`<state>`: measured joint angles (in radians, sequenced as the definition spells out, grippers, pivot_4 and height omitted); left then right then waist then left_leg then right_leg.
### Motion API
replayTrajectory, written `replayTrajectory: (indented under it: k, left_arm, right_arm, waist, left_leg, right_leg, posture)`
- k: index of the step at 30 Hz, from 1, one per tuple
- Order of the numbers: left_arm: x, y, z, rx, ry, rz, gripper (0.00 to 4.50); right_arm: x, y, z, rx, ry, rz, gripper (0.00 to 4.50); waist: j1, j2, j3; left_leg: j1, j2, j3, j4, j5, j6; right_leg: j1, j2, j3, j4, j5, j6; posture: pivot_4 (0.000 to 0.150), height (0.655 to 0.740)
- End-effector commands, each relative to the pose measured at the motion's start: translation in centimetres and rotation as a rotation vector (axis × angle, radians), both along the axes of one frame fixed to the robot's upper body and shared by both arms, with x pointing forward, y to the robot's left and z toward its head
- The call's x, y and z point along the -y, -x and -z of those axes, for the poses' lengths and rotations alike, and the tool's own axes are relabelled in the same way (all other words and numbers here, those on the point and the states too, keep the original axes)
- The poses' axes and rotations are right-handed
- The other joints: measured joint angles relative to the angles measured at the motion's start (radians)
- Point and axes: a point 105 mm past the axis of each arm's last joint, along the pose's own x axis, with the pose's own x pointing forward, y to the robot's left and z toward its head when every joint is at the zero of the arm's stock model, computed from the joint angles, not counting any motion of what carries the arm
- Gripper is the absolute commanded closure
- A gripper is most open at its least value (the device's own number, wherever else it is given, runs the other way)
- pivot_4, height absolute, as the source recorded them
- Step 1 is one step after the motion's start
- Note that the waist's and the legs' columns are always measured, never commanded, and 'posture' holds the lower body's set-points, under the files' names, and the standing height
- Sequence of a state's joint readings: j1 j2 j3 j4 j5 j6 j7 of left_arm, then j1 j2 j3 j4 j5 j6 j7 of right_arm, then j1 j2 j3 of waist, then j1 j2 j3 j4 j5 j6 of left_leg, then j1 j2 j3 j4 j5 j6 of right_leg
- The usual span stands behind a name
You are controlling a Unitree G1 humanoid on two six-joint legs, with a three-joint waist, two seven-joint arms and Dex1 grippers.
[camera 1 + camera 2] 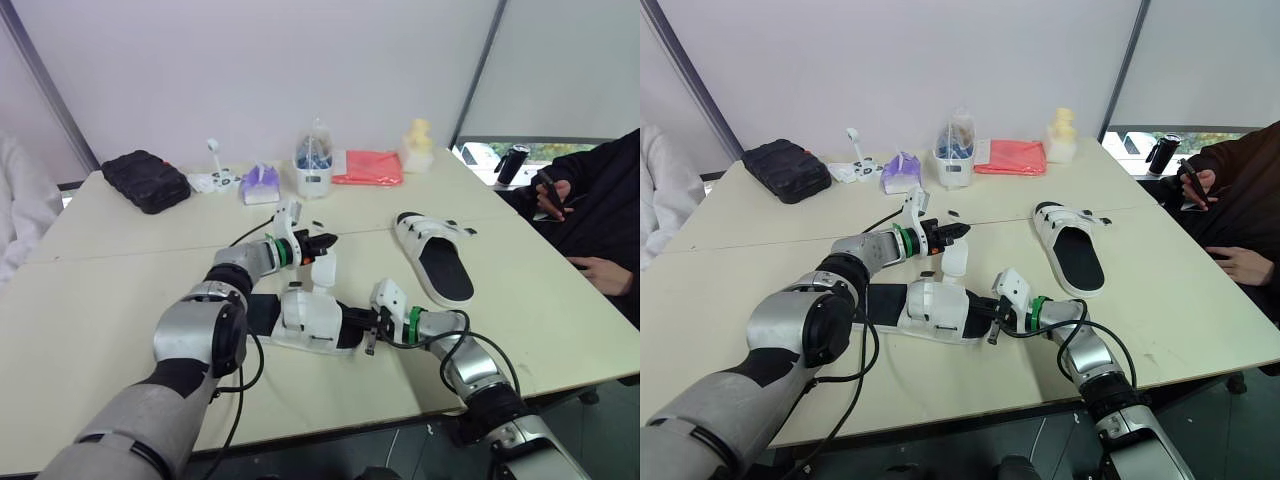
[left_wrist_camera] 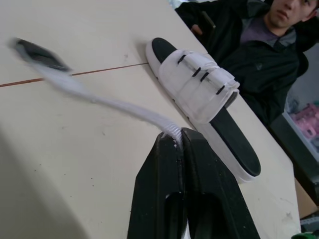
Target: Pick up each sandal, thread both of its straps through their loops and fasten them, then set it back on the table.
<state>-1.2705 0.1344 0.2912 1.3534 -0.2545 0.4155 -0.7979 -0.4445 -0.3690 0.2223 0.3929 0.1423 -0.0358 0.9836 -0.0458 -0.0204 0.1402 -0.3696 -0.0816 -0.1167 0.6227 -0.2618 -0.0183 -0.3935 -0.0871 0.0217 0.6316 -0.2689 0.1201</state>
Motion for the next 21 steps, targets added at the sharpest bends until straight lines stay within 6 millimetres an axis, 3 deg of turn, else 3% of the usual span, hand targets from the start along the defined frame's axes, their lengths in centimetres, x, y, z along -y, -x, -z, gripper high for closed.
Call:
replayTrajectory:
  k: [1,4,9,11,15,21]
  left_arm:
    - [0.0,-0.4,-3.0,0.138,-0.017,0.034,4.48]
    - [0.1,-0.2,-4.5,0.326,-0.163,0.132,4.48]
    - [0.4,1.4,-5.1,0.976,-0.696,0.382,4.48]
    - [0.2,2.3,-4.9,1.185,-0.825,0.46,4.48]
    - [-1.3,3.2,-5.8,1.688,-1.132,0.448,4.48]
    - [-3.6,4.4,-6.9,2.168,-1.21,0.303,4.48]
  right_arm:
    - [-0.2,2.1,5.0,-0.161,0.119,-0.023,4.5]
    - [-0.1,2.1,5.0,-0.161,0.12,-0.023,4.5]
    - [0.4,2.1,5.2,-0.166,0.125,-0.019,4.5]
    - [0.5,2.0,5.2,-0.167,0.127,-0.019,4.5]
    - [0.6,1.9,5.3,-0.168,0.129,-0.021,4.5]
    - [0.5,1.8,5.3,-0.17,0.13,-0.029,4.5]
  waist:
    - [0.0,0.0,0.0]
    - [0.0,0.0,0.0]
    - [0.001,0.0,0.0]
    - [0.002,0.0,0.0]
    - [0.002,0.0,0.0]
    - [0.005,0.0,0.0]
  left_leg:
    - [0.0,0.0,0.0,0.0,0.0,0.0]
    - [0.0,0.0,0.0,0.0,0.0,0.0]
    - [0.0,0.0,0.001,0.0,0.0,-0.001]
    - [0.0,0.001,0.001,-0.001,0.0,-0.004]
    - [0.0,0.001,0.001,-0.001,0.0,-0.004]
    - [-0.001,0.001,0.001,-0.001,0.0,-0.003]
  right_leg:
    - [0.0,0.0,0.0,0.0,0.0,0.0]
    - [0.0,0.0,0.0,0.0,0.0,0.0]
    - [0.0,0.0,0.0,0.0,0.0,0.0]
    - [0.0,0.0,0.001,0.0,0.0,0.0]
    - [-0.001,0.0,0.002,0.0,0.0,0.0]
    - [-0.002,0.001,0.003,0.0,0.0,0.0]
  posture:
    - [0.15,0.74]
    - [0.15,0.74]
    - [0.15,0.74]
    - [0.15,0.74]
    - [0.15,0.74]
    - [0.15,0.74]
